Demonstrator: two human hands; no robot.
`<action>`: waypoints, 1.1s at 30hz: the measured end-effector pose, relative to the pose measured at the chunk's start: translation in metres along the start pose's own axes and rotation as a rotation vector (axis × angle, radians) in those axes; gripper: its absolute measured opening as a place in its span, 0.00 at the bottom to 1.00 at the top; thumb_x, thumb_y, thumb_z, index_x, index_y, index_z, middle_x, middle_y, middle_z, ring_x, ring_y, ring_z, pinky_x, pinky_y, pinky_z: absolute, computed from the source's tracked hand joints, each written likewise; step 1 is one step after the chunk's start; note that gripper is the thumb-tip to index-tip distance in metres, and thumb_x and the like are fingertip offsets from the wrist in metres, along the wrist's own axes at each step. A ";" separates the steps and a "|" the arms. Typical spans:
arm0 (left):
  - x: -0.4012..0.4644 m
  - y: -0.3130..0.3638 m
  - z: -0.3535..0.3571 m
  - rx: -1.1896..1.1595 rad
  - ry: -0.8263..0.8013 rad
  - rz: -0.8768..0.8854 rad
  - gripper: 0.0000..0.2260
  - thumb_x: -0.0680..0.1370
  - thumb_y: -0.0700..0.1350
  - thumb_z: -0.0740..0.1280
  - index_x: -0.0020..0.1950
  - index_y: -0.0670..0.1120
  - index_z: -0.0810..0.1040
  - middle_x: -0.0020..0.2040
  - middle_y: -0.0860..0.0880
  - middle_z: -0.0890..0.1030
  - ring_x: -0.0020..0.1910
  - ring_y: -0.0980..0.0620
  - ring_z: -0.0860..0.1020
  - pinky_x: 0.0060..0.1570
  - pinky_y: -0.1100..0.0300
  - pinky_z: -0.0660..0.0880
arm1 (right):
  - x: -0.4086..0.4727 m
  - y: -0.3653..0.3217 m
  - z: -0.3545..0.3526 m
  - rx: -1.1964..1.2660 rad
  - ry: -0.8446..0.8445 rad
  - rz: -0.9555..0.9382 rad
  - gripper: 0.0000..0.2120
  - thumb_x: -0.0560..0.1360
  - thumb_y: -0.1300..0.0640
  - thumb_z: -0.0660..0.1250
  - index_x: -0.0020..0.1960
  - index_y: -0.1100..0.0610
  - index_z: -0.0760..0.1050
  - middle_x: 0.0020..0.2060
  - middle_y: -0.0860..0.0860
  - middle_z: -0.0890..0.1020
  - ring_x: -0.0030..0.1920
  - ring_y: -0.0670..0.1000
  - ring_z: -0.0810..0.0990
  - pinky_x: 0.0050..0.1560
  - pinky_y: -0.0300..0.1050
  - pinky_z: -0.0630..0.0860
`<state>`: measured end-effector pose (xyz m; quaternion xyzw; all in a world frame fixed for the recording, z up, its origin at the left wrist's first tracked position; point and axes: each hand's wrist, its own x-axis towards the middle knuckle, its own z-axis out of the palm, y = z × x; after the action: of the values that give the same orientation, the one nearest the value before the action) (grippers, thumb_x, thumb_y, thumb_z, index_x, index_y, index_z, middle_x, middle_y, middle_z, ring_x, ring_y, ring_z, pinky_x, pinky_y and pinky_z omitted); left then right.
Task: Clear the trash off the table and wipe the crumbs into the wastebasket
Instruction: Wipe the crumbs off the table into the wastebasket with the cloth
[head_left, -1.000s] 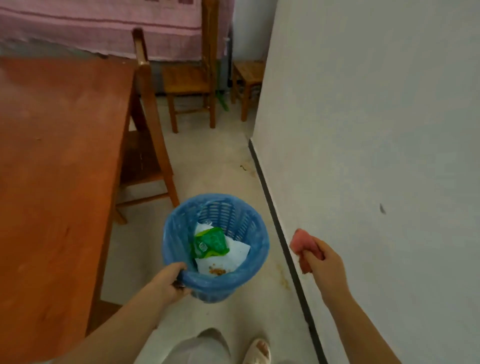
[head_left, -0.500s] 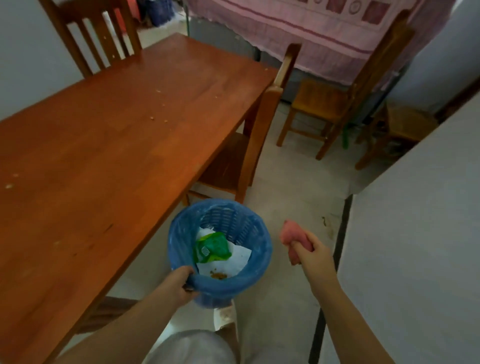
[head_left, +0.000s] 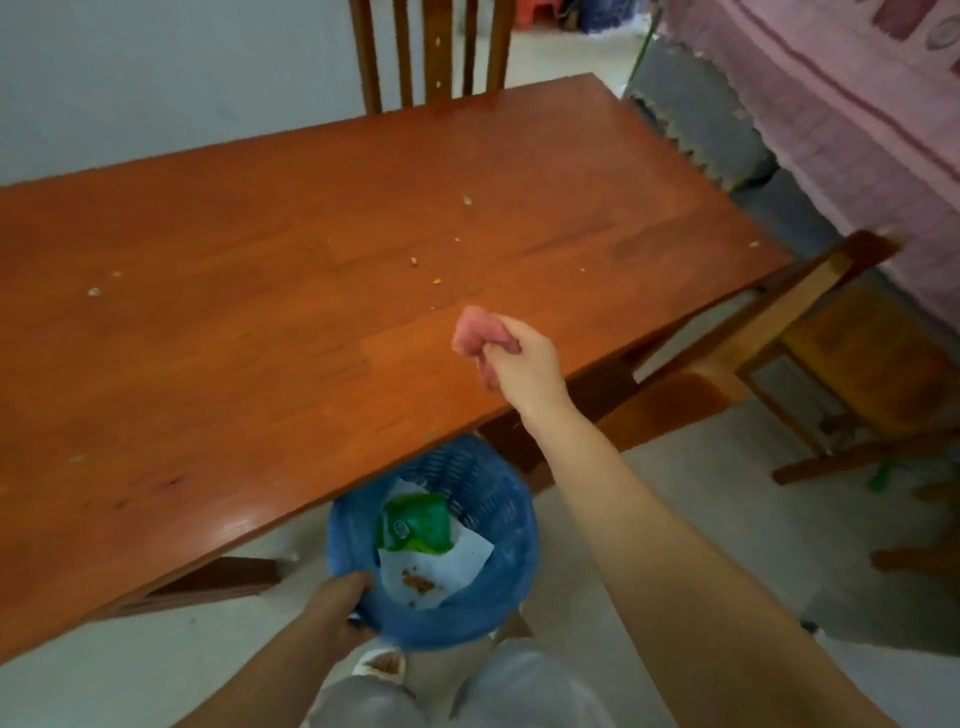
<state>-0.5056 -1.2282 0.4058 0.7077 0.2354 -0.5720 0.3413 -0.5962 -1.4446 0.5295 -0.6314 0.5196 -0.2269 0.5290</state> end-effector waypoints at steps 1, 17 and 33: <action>-0.002 0.001 0.013 -0.023 0.021 -0.009 0.07 0.77 0.31 0.58 0.54 0.36 0.65 0.42 0.39 0.71 0.46 0.39 0.71 0.37 0.47 0.71 | 0.029 -0.010 -0.005 -0.039 -0.027 -0.028 0.15 0.74 0.63 0.57 0.41 0.48 0.79 0.31 0.50 0.78 0.33 0.50 0.75 0.38 0.47 0.73; -0.024 0.002 0.119 -0.503 0.111 -0.138 0.11 0.76 0.31 0.56 0.58 0.38 0.67 0.39 0.42 0.72 0.36 0.45 0.71 0.14 0.55 0.72 | 0.236 0.077 -0.178 -0.291 0.174 0.105 0.19 0.70 0.67 0.54 0.31 0.49 0.76 0.33 0.45 0.78 0.41 0.49 0.75 0.43 0.40 0.71; -0.033 0.002 0.123 -0.584 0.125 -0.118 0.04 0.76 0.33 0.59 0.50 0.38 0.70 0.41 0.40 0.73 0.38 0.44 0.73 0.36 0.52 0.72 | 0.079 0.076 -0.040 -0.626 -1.389 -0.675 0.20 0.74 0.70 0.59 0.64 0.62 0.73 0.64 0.58 0.75 0.66 0.56 0.70 0.70 0.49 0.61</action>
<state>-0.5916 -1.3204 0.4244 0.5987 0.4512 -0.4541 0.4814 -0.6336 -1.5248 0.4537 -0.8675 -0.1030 0.2225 0.4329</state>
